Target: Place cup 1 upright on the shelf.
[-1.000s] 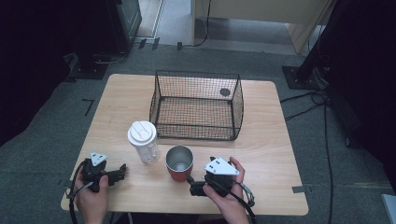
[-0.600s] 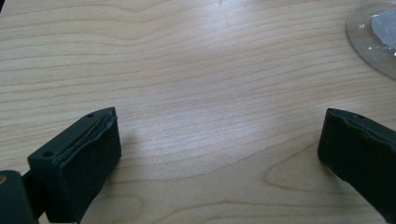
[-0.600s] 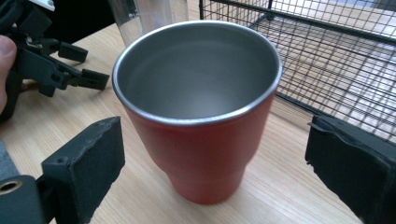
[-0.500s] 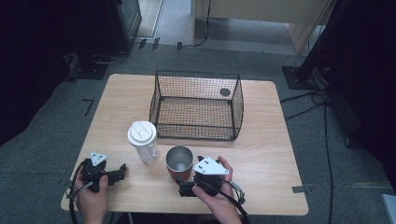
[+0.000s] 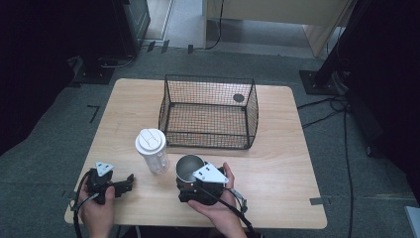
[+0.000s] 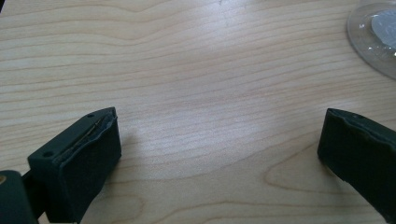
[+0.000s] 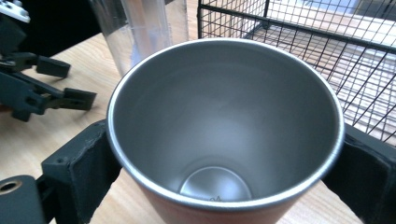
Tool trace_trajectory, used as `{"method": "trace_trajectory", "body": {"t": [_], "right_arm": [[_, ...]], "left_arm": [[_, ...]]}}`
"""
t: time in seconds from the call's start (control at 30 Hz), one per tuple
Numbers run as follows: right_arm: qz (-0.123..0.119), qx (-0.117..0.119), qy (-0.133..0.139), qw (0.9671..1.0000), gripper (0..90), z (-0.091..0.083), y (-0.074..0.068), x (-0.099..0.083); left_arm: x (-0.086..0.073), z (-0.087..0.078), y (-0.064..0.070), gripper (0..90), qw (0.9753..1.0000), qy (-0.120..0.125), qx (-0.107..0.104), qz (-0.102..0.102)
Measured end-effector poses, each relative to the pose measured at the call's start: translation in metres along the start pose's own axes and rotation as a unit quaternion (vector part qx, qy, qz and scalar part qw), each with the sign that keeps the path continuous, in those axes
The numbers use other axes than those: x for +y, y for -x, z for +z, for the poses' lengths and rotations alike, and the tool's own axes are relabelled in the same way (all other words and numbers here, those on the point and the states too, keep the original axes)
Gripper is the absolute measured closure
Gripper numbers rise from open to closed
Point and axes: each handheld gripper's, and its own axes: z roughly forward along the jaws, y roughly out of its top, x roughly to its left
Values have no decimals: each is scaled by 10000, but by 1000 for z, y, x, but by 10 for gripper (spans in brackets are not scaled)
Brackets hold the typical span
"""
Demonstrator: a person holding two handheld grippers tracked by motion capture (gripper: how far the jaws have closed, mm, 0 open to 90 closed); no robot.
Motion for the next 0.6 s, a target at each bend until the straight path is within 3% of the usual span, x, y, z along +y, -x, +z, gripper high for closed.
{"method": "trace_trajectory", "body": {"t": [0.2, 0.6], "right_arm": [[-115, -126, -4, 9999, 61, 6, -2, 2], [-160, -153, -17, 9998, 73, 5, -3, 2]], "left_arm": [[0, 0, 0, 0, 10000, 0, 1, -1], [0, 0, 0, 0, 10000, 1, -1, -3]]}}
